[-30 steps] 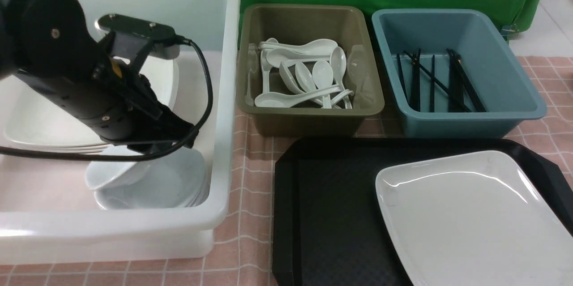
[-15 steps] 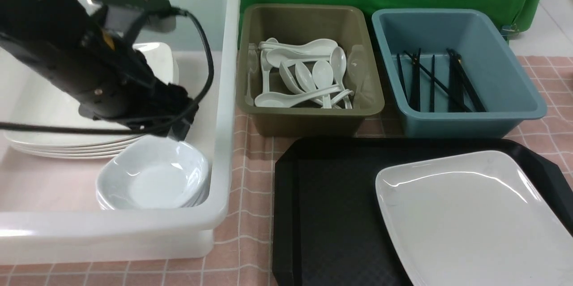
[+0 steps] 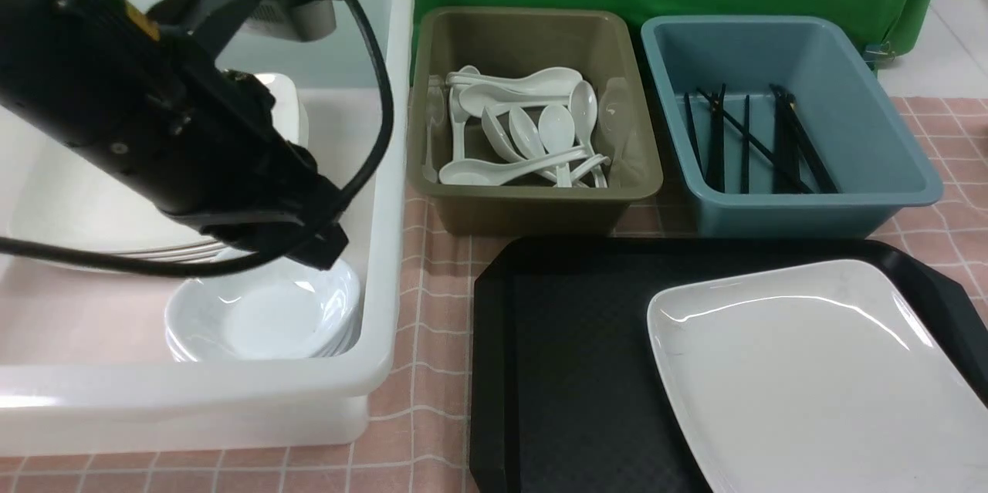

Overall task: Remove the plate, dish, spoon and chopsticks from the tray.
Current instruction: Use the right arm to grab a plate from the dinner plate

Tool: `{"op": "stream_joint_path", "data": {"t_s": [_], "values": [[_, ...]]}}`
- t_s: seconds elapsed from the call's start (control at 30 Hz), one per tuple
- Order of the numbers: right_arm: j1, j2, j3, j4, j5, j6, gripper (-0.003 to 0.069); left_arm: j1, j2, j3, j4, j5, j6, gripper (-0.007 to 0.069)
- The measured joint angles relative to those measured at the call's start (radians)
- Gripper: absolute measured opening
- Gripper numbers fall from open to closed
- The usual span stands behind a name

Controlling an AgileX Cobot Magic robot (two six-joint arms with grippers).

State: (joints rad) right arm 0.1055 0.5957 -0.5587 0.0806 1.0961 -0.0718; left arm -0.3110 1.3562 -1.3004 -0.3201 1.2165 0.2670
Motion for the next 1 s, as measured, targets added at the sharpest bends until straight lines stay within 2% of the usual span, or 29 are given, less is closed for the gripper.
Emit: {"op": "stream_joint_path", "data": {"t_s": [0.27, 0.43, 0.5, 0.63, 0.73, 0.83, 1.0], "values": [[-0.013, 0.29, -0.055, -0.014, -0.092, 0.039, 0.003, 0.0, -0.005, 0.0, 0.01, 0.0, 0.003, 0.0], [-0.132, 0.477, -0.095, -0.013, -0.109, 0.042, 0.003, 0.0, -0.005, 0.0, 0.01, 0.0, 0.003, 0.0], [-0.232, 0.548, -0.106, -0.013, -0.138, 0.046, 0.003, 0.0, -0.005, 0.0, 0.014, 0.0, 0.003, 0.0], [-0.334, 0.598, -0.111, -0.013, -0.191, 0.077, 0.0043, 0.0, -0.005, 0.0, 0.014, 0.0, 0.003, 0.0], [-0.355, 0.617, -0.111, -0.013, -0.225, 0.09, 0.011, 0.0, -0.005, 0.0, 0.014, 0.0, 0.003, 0.0], [-0.36, 0.63, -0.111, -0.005, -0.259, 0.091, 0.025, 0.0, -0.005, 0.0, 0.014, 0.0, 0.003, 0.0], [-0.36, 0.661, -0.111, 0.013, -0.321, 0.096, 0.0384, 0.0, -0.005, 0.0, 0.014, 0.0, 0.003, 0.0]]}}
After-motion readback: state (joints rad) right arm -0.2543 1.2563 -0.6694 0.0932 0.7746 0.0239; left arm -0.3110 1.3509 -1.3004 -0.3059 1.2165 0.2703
